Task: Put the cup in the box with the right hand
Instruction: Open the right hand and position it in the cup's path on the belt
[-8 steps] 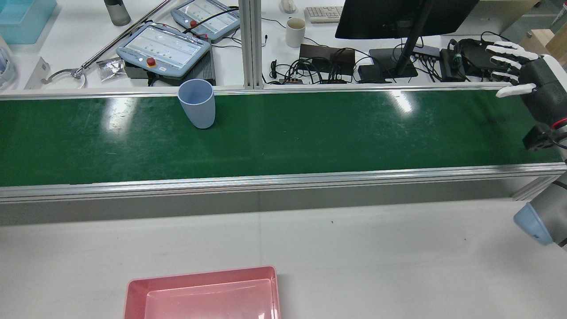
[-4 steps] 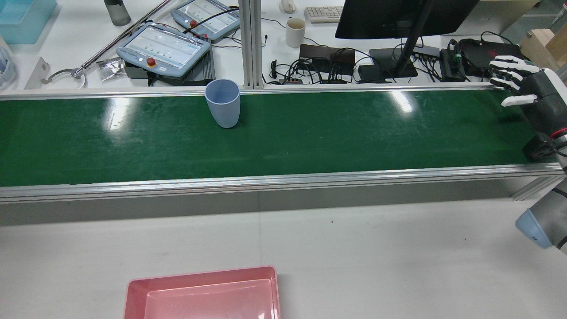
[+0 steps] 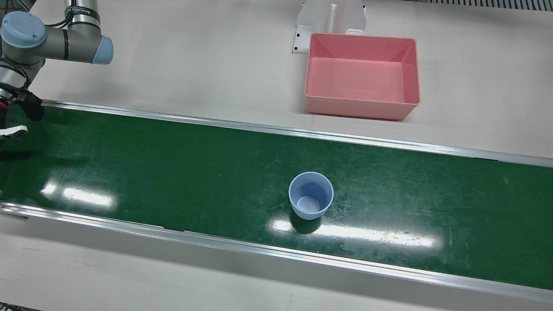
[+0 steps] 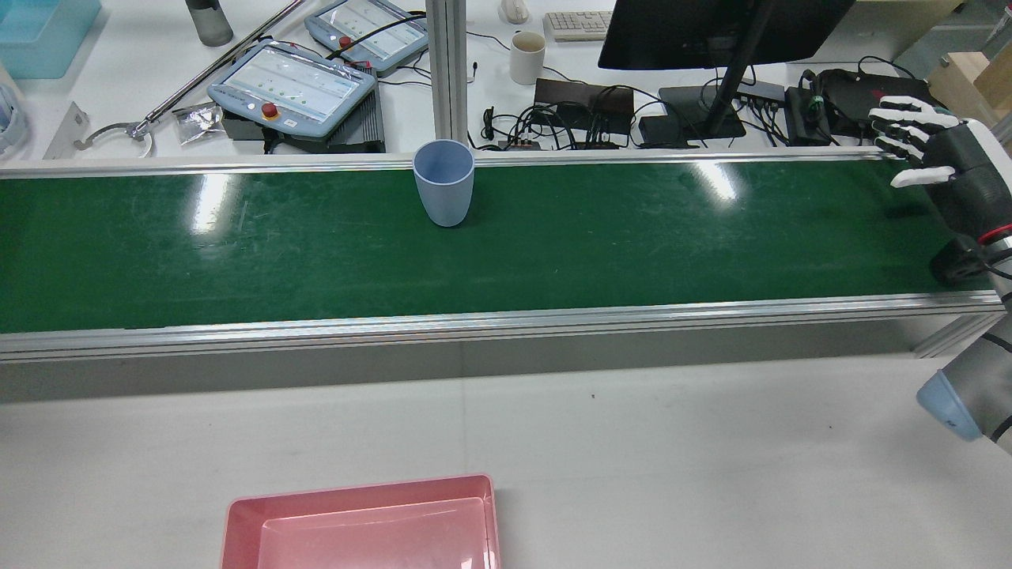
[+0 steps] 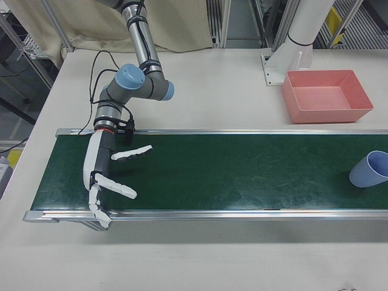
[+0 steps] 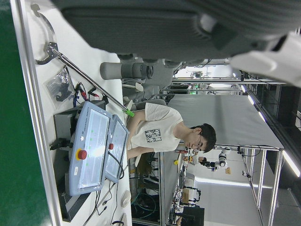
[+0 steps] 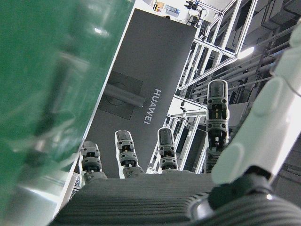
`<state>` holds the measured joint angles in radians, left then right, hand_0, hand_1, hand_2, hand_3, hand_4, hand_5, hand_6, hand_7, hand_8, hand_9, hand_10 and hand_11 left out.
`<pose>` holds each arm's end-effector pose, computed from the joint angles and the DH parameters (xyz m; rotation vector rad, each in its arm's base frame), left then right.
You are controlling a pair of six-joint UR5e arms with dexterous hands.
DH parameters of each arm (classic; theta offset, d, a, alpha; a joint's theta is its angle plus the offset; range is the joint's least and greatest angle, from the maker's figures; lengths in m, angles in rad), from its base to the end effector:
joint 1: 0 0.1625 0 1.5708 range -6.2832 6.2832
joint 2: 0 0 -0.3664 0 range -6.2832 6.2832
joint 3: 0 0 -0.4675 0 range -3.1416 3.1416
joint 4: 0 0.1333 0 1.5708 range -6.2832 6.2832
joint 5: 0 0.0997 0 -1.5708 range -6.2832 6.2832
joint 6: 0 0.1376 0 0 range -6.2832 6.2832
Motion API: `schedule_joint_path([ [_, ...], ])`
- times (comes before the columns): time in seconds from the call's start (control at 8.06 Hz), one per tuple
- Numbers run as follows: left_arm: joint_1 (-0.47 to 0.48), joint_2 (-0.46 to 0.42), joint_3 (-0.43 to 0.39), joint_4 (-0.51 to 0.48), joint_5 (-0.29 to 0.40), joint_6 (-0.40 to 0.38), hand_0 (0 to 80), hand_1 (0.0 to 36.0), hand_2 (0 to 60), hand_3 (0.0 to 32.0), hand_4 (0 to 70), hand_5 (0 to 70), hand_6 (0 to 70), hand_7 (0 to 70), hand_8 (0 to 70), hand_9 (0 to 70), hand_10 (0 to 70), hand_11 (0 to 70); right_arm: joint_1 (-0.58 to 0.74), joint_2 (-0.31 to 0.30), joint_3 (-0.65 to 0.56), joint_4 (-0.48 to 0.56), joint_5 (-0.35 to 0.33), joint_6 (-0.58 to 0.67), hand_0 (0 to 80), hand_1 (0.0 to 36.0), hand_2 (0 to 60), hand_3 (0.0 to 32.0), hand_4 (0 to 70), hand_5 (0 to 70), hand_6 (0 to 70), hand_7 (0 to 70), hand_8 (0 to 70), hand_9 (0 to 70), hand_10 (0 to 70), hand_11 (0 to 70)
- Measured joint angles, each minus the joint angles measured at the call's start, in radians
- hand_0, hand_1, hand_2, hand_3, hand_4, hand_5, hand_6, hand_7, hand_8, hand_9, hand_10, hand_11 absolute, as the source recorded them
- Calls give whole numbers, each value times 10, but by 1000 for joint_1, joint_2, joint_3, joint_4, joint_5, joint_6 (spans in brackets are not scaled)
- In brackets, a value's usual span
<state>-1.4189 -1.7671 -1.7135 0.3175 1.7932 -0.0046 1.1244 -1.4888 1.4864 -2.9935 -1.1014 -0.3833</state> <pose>-0.0036 -0.6568 0.4632 -0.3861 2.0394 -1.9970 -0.0971 -0.6558 0.6096 0.3816 -2.1947 1.9352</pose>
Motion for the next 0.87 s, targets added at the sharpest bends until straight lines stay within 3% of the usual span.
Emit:
schedule_joint_path([
  [0.37,0,0,0,0,0,0,0,0,0,0,0,0,0,0,0,0,0,0,0,5,56,-122,0,-7,497,28,0,320,333,45,30,306,125,150,54,82],
  [0.87,0,0,0,0,0,0,0,0,0,0,0,0,0,0,0,0,0,0,-12,22,84,-175,1,-26,501,32,0,316,334,48,32,309,127,151,63,95],
])
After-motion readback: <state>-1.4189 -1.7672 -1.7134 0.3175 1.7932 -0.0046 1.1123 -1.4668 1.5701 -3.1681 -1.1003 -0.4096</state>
